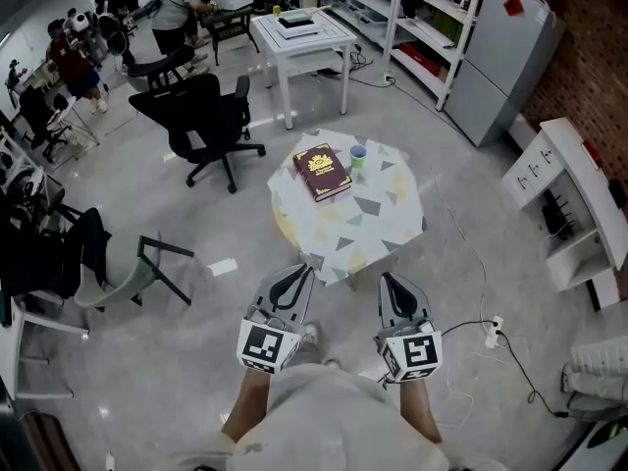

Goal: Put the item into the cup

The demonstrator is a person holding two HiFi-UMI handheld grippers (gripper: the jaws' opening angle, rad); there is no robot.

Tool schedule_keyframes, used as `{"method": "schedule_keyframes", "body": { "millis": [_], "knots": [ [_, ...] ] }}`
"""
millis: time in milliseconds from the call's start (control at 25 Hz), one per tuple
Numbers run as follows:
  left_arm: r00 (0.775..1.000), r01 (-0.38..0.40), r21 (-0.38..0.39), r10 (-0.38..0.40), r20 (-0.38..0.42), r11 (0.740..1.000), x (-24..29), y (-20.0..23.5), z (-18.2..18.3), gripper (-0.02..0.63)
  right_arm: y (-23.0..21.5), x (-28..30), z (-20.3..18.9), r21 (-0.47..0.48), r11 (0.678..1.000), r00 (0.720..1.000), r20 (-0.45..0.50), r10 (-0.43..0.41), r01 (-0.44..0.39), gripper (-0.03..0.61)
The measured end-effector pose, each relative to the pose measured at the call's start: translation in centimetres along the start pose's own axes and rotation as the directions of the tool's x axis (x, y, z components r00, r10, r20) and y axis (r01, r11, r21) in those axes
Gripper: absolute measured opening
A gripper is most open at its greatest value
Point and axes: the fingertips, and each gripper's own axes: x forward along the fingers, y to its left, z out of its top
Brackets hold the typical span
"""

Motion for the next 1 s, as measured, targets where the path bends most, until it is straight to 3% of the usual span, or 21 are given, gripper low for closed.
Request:
{"method": "schedule_keyframes", "body": {
  "millis": [1000],
  "knots": [
    [0.992, 0.111, -0.06, -0.107, 0.06, 0.992, 7.6, 12.3, -0.8, 0.029, 0.4, 12.1, 1.2, -0.067, 0.99, 0.991, -0.048, -0.125, 0.122, 0.006]
  ]
}}
